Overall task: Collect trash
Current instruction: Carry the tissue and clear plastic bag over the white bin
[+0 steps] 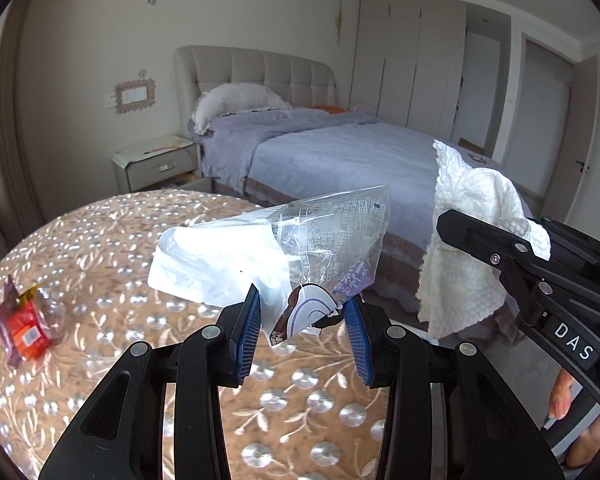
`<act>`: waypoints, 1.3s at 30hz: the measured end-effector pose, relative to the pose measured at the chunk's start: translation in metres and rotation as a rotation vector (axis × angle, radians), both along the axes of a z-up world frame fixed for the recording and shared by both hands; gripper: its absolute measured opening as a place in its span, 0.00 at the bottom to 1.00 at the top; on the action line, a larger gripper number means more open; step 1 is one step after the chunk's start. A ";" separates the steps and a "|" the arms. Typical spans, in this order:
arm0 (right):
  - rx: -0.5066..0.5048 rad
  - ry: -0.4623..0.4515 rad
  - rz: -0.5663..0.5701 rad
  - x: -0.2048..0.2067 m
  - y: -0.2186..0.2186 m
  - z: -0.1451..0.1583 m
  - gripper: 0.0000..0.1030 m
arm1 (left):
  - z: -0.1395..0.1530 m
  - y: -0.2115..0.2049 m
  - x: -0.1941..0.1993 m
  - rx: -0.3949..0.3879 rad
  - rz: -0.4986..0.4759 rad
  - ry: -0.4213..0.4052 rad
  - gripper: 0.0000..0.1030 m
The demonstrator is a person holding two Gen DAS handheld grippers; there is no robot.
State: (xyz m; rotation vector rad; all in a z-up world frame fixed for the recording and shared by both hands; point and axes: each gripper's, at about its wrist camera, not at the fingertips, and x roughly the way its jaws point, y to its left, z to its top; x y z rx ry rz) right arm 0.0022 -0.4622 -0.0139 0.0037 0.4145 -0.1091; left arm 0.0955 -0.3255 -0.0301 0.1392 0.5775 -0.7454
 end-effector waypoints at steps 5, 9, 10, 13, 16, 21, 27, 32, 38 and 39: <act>0.021 0.019 -0.051 -0.011 -0.024 -0.016 0.21 | -0.014 -0.039 -0.007 0.034 -0.065 0.025 0.38; 0.044 0.037 -0.092 -0.016 -0.047 -0.031 0.21 | -0.027 -0.071 -0.014 0.066 -0.108 0.040 0.38; 0.053 0.042 -0.103 -0.017 -0.053 -0.035 0.21 | -0.030 -0.078 -0.016 0.078 -0.113 0.041 0.38; 0.080 0.059 -0.129 -0.020 -0.070 -0.048 0.21 | -0.041 -0.100 -0.020 0.106 -0.143 0.054 0.38; 0.093 0.073 -0.163 -0.023 -0.083 -0.062 0.21 | -0.051 -0.122 -0.022 0.136 -0.171 0.071 0.38; 0.129 0.104 -0.206 -0.027 -0.113 -0.085 0.21 | -0.075 -0.162 -0.024 0.190 -0.225 0.121 0.38; 0.168 0.156 -0.256 -0.026 -0.153 -0.118 0.21 | -0.112 -0.209 -0.030 0.257 -0.267 0.176 0.38; 0.209 0.214 -0.267 -0.018 -0.180 -0.155 0.21 | -0.152 -0.241 -0.021 0.309 -0.302 0.273 0.38; 0.274 0.306 -0.255 0.004 -0.213 -0.201 0.21 | -0.203 -0.274 -0.006 0.375 -0.314 0.349 0.38; 0.285 0.325 -0.252 0.008 -0.217 -0.209 0.21 | -0.211 -0.278 -0.005 0.389 -0.317 0.351 0.38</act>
